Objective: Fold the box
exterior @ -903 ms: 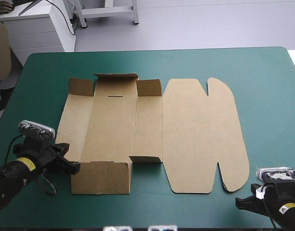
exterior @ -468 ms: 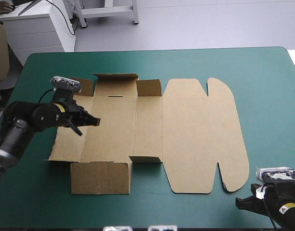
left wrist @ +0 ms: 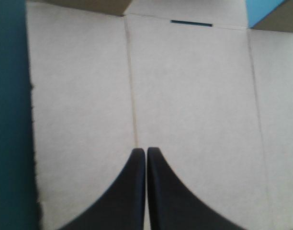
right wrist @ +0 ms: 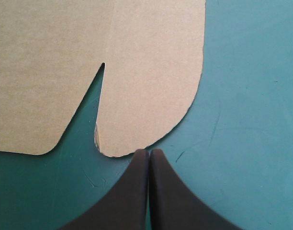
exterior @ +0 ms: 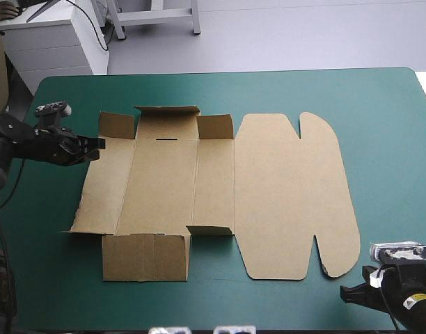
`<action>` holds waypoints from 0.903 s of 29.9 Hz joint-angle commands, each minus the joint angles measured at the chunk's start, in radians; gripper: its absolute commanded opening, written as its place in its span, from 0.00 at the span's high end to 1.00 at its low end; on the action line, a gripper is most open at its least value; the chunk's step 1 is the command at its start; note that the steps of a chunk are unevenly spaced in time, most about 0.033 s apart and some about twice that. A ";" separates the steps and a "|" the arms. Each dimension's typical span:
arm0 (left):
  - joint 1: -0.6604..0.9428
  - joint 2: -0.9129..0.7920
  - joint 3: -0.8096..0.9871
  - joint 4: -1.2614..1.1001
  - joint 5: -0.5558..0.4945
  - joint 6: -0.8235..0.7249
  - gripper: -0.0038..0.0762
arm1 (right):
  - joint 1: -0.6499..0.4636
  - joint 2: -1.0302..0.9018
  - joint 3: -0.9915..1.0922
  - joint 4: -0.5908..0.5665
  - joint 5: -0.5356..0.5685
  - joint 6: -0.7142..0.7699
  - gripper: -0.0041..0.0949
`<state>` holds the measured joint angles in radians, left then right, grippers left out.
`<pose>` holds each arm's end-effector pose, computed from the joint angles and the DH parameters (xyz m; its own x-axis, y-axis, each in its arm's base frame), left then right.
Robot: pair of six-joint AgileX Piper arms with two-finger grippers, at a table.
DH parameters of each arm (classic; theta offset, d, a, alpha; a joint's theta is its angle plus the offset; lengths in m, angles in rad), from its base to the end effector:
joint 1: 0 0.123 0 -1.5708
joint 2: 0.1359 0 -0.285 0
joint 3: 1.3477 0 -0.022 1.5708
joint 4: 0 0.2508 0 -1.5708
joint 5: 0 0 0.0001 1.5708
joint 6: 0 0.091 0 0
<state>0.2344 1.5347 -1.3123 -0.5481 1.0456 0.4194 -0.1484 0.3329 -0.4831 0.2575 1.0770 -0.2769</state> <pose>0.3168 0.0334 0.3218 -0.8660 -0.0948 -0.4910 0.0943 0.9333 -0.3464 0.0469 0.0136 0.2669 -0.7174 -0.0427 -0.6954 -0.1168 0.9914 0.0597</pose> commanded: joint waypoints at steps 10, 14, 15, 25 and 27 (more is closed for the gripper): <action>0.277 0.076 -0.029 -0.102 0.202 0.135 0.96 | -0.001 0.009 -0.025 0.011 -0.048 -0.002 0.97; 0.282 0.128 -0.029 -0.107 0.223 0.170 0.96 | -0.001 0.009 -0.025 0.011 -0.048 -0.002 0.97; 0.282 0.138 -0.029 -0.104 0.223 0.175 0.96 | -0.001 0.009 -0.025 0.011 -0.048 -0.002 0.97; 0.280 0.192 -0.029 -0.097 0.229 0.179 0.82 | -0.001 0.009 -0.025 0.011 -0.048 0.002 0.97; 0.280 0.199 -0.027 -0.097 0.247 0.179 0.68 | -0.001 0.009 -0.025 0.011 -0.048 0.002 0.97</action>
<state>0.5150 1.7688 -1.3143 -0.5992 1.2093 0.5949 -0.1484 0.3329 -0.4831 0.2575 1.0770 -0.2738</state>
